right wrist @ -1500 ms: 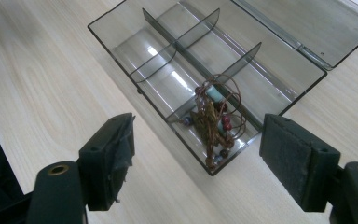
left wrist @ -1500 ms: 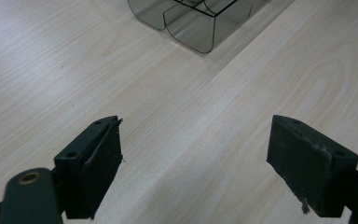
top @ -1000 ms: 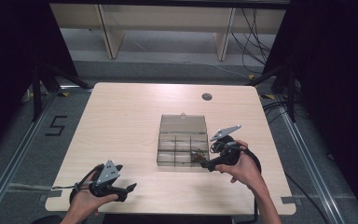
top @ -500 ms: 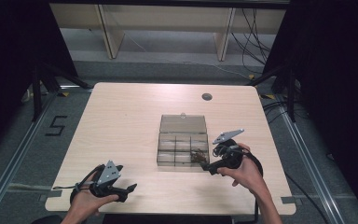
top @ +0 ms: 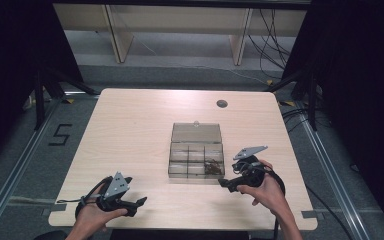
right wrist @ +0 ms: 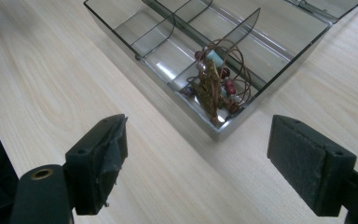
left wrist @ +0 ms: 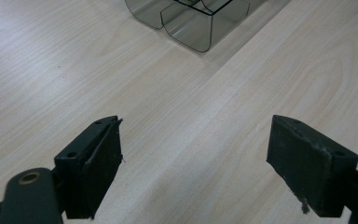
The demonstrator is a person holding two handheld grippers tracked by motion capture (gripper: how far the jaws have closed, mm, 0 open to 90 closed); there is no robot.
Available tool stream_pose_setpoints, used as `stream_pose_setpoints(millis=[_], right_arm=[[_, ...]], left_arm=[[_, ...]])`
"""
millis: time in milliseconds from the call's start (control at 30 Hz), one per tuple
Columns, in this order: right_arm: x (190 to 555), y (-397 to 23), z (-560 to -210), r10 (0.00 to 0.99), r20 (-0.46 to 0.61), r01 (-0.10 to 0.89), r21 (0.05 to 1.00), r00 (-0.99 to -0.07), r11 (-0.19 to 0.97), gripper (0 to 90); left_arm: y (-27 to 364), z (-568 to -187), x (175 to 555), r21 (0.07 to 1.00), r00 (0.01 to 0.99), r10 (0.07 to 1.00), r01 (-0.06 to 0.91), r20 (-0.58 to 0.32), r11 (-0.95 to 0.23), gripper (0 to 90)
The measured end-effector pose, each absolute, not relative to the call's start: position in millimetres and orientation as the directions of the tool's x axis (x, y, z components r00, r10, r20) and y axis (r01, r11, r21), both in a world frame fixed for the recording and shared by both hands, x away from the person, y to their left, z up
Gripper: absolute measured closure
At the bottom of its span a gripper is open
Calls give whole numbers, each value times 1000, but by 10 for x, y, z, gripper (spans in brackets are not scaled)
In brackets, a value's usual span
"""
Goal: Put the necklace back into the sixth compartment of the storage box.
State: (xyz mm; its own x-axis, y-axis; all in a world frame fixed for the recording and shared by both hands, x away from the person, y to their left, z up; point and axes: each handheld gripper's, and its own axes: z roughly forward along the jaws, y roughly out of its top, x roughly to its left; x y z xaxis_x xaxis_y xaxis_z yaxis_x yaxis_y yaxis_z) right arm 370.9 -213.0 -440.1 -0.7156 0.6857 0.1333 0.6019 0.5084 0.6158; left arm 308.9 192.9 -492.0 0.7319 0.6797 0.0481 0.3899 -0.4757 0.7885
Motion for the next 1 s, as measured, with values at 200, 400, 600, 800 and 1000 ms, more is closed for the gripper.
stream_pose_setpoints(millis=[200, 400, 600, 800, 1000], right_arm=[[3699, -2167, -4443, 687, 129, 594, 631, -715, 500, 208], [3659, -2232, -4466, 704, 148, 613, 635, -694, 470, 207], [3597, -2324, -4507, 704, 153, 604, 656, -694, 452, 205], [3549, -2392, -4538, 711, 154, 600, 672, -686, 434, 200], [3493, -2406, -4572, 709, 156, 594, 682, -688, 426, 198]], left_arm=[[1930, -4911, 3084, 782, 733, 678, 392, 52, -485, 174], [1930, -4912, 3088, 784, 739, 670, 377, 67, -493, 174], [1940, -4891, 3093, 777, 748, 659, 367, 81, -512, 174], [1930, -4887, 3075, 776, 741, 668, 379, 72, -504, 174], [1922, -4891, 3070, 773, 747, 661, 378, 71, -510, 173]])
